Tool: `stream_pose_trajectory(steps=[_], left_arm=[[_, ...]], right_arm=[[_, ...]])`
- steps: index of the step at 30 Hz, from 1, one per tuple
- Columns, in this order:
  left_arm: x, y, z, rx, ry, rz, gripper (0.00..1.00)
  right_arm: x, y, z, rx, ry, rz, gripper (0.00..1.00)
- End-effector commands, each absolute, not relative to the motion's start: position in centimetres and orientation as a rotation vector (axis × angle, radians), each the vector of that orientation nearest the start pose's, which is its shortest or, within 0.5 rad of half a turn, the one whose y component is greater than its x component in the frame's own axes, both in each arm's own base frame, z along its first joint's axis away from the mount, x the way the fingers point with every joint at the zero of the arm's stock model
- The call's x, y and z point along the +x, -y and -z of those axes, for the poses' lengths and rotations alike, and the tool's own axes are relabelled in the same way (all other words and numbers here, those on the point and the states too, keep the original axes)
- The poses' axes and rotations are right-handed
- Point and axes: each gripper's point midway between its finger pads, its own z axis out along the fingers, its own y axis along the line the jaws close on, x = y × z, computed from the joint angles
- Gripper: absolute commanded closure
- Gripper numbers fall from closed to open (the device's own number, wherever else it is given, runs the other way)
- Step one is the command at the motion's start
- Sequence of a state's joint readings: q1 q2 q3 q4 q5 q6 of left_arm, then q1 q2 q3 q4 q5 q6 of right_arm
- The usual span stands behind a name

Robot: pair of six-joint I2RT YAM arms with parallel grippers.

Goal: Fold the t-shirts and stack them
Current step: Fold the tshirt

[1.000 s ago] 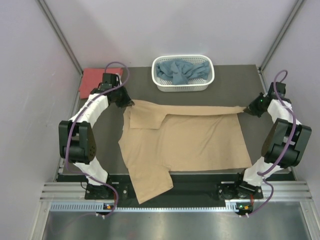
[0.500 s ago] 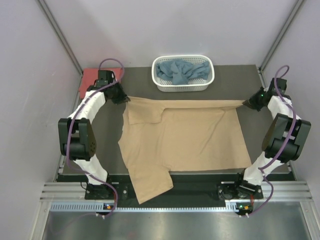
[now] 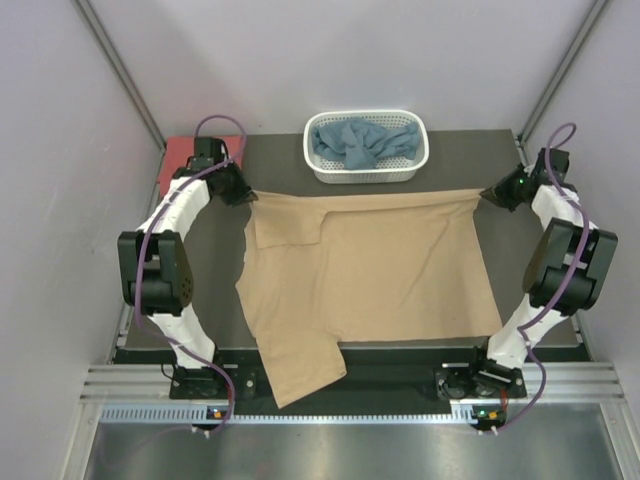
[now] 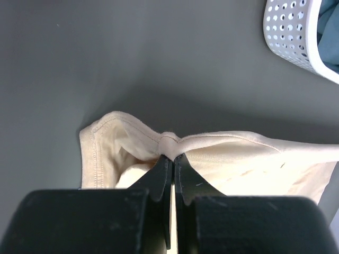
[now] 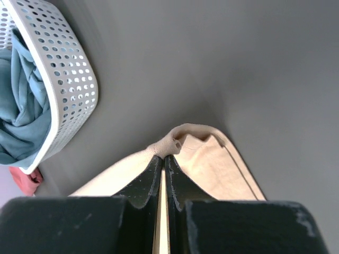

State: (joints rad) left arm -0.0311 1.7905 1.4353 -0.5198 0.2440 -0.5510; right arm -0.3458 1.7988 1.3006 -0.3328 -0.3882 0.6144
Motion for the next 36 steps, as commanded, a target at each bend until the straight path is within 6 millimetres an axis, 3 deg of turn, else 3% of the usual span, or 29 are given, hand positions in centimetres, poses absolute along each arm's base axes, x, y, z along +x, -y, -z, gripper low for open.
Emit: stream_pose_trajectory(steps=[1,5,6,12,17,24,29,36], left_arm=[[47.0,5.9,-15.5,-0.54,-2.364,0.489,1.0],[47.3,5.7,-15.2,-0.529,-2.372,0.472,1.0],[47.6,4.7,-15.2,-0.55,-2.36,0.475,1.0],[47.4,5.8,-14.2,-0.562,-2.39,0.558,1.0],[45.9,5.9,-13.9,-0.567,-2.441,0.554,1.0],[42.6,6.2,-13.5,-0.591,-2.508,0.569,1.0],[40.9,6.4,-12.4,-0.582,-2.546,0.574,1.0],[41.8,6.9,-12.4,-0.552,-2.535,0.617,1.0]], right_arm=[[48.3,7.6,-13.8,0.889,-2.12,-0.585,1.0],[48.6,7.5,-13.5,0.886,-2.125,-0.587,1.0],[48.6,7.5,-13.5,0.889,-2.126,-0.588,1.0],[48.3,7.2,-12.9,0.891,-2.148,-0.591,1.0],[46.7,6.9,-13.0,0.91,-2.2,-0.575,1.0],[43.0,7.2,-12.3,0.912,-2.323,-0.458,1.0],[42.6,7.4,-12.1,0.882,-2.337,-0.418,1.0],[42.9,7.1,-10.6,0.881,-2.364,-0.44,1.0]])
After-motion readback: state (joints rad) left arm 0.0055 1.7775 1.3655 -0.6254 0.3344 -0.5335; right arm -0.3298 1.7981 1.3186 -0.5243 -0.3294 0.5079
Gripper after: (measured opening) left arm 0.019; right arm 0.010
